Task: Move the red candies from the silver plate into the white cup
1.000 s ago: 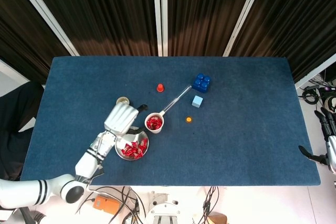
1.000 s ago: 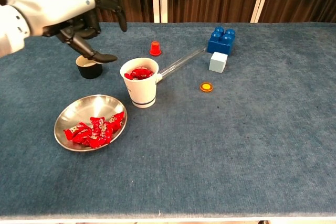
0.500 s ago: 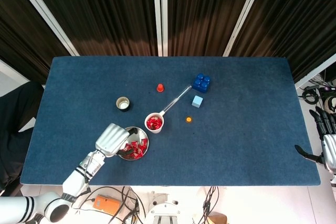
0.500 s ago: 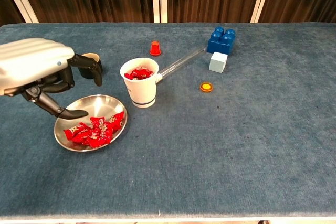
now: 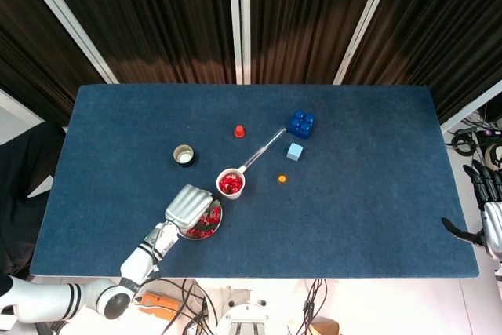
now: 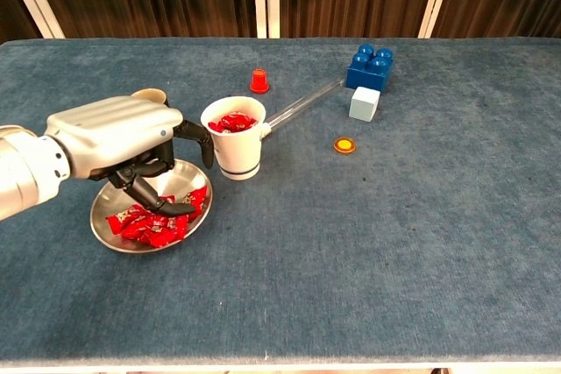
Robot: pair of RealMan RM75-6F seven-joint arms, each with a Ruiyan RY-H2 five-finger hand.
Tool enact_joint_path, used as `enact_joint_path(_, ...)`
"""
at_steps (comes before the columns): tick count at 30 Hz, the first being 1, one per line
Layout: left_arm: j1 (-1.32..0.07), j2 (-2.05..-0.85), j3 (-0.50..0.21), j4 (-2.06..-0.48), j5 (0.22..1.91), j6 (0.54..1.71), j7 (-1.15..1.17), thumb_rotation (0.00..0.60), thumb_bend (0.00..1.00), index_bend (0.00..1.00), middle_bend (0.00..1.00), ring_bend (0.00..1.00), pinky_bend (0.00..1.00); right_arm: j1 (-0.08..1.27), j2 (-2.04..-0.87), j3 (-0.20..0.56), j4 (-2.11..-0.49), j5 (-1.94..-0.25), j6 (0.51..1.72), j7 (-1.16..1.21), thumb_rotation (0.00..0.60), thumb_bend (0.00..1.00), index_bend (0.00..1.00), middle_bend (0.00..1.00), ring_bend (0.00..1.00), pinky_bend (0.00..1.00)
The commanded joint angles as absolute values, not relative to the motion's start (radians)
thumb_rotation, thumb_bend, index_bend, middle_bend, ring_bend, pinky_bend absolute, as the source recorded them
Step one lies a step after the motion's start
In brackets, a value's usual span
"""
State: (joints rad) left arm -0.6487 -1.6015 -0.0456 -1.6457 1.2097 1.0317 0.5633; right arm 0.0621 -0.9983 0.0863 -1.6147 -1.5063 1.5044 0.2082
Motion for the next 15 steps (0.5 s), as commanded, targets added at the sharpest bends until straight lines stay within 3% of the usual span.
enact_joint_path(1, -0.652, -1.611, -0.048, -1.636, 1.197, 1.026, 0.572, 0.492, 0.15, 0.38, 0.94, 0.92, 0.86, 0.063, -0.999, 0.086, -1.614, -1.505, 1.503, 0.208, 0.6, 0.33, 0.0, 0.03, 0.0, 0.0)
enact_joint_path(15, -0.648, -1.622, -0.036, -1.594, 1.159, 1.03, 0.609, 0.492, 0.16, 0.39, 0.94, 0.92, 0.86, 0.067, -1.0, 0.087, -1.62, -1.502, 1.496, 0.199, 0.6, 0.33, 0.0, 0.03, 0.0, 0.0)
